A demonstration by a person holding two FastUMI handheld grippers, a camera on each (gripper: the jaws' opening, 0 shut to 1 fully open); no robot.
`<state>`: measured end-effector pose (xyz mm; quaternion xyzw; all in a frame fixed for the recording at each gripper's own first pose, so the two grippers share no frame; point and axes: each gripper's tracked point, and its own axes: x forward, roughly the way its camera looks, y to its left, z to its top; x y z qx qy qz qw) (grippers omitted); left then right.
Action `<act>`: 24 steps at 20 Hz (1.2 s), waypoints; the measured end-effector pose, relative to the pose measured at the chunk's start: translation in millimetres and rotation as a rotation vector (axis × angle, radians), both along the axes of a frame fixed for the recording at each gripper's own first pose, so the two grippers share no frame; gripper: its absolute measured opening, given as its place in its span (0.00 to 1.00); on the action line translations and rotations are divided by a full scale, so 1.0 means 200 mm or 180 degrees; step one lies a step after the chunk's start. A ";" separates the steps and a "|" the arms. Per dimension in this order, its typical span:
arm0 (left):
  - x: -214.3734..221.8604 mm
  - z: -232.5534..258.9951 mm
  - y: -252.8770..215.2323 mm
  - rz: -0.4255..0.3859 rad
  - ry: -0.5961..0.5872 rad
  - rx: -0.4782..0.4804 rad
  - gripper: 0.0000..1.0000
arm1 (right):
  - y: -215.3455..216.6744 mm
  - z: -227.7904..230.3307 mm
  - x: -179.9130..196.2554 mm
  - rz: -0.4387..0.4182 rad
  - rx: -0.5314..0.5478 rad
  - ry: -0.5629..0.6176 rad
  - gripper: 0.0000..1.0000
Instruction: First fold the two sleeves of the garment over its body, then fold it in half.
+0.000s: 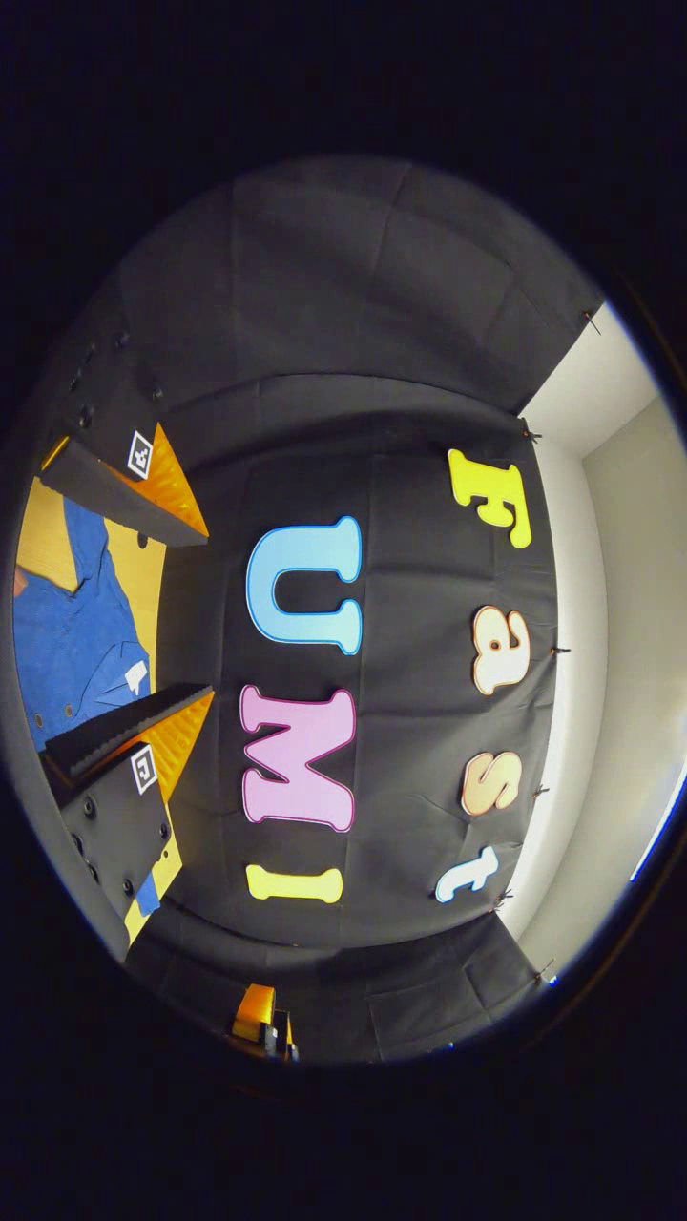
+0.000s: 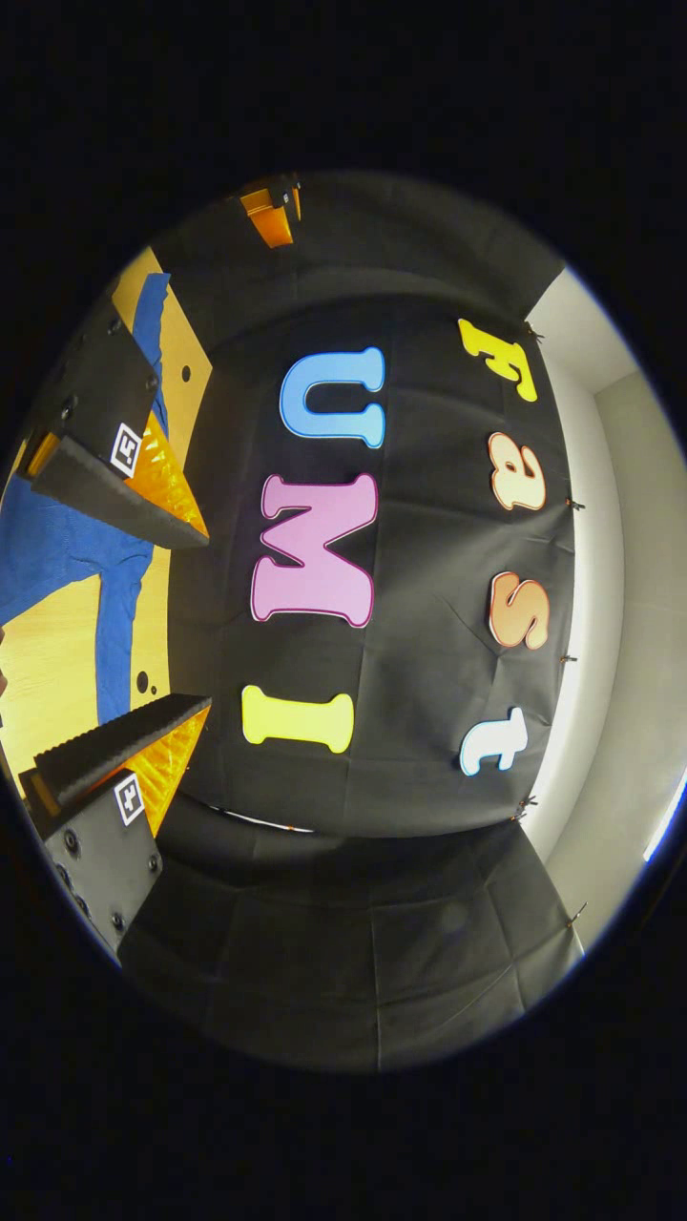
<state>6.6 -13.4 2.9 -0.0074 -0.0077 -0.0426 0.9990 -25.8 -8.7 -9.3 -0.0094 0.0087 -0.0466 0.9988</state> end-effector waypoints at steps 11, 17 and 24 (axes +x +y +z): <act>-0.06 0.02 0.07 0.0083 -0.0020 0.0040 0.84 | 0.05 0.03 -0.02 0.0050 0.0012 -0.0039 0.87; -0.07 -0.01 0.05 0.0062 0.0013 0.0030 0.84 | 0.00 0.02 -0.04 -0.0005 0.0005 -0.0037 0.87; -0.07 0.00 0.04 0.0040 -0.0026 -0.0008 0.84 | -0.12 0.00 -0.05 -0.0138 0.0076 0.0036 0.87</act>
